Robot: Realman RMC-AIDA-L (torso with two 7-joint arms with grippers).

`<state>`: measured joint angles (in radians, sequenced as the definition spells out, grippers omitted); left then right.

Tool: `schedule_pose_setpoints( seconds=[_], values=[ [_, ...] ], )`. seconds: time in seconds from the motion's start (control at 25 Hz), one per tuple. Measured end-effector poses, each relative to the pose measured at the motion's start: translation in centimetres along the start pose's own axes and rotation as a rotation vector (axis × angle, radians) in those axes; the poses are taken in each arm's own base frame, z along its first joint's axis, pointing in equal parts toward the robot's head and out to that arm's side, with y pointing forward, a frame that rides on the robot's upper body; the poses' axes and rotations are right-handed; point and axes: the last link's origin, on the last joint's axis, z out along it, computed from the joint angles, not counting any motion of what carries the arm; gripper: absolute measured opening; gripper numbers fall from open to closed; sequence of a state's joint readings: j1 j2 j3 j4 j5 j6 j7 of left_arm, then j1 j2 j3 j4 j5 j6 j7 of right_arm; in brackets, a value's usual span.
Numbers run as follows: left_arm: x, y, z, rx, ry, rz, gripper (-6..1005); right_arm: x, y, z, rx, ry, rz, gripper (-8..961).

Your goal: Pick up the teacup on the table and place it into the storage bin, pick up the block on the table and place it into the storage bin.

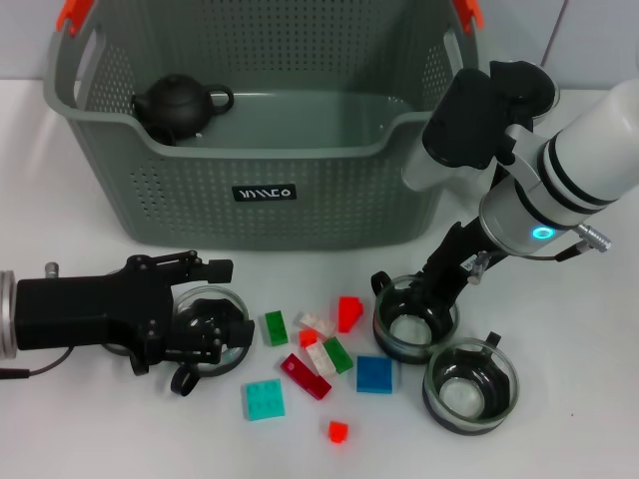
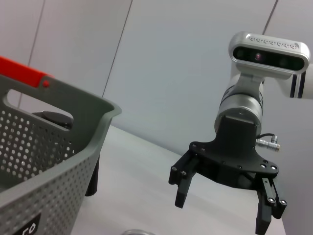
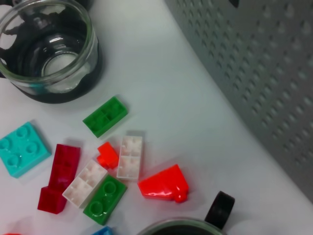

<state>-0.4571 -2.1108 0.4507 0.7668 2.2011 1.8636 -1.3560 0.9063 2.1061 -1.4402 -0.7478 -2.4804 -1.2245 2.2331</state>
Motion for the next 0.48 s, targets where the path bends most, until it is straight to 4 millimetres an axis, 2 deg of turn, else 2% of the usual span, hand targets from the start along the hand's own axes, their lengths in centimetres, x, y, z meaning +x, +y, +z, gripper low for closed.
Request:
schedule_pose_setpoints(
  seconds=[0.12,0.2,0.48],
  values=[
    [-0.05,0.02,-0.04,0.001,0.001,-0.001,905,0.05,-0.05,-0.04,0.0,-0.002,0.005,369],
    [-0.09,0.04,-0.07,0.002,0.001,-0.002,905,0.05,-0.06,-0.05,0.0,-0.003,0.005,177],
    [-0.14,-0.01,-0.3,0.016,0.012,-0.001,904,-0.27,-0.05,-0.33,0.002,-0.017,-0.001,64]
  ],
)
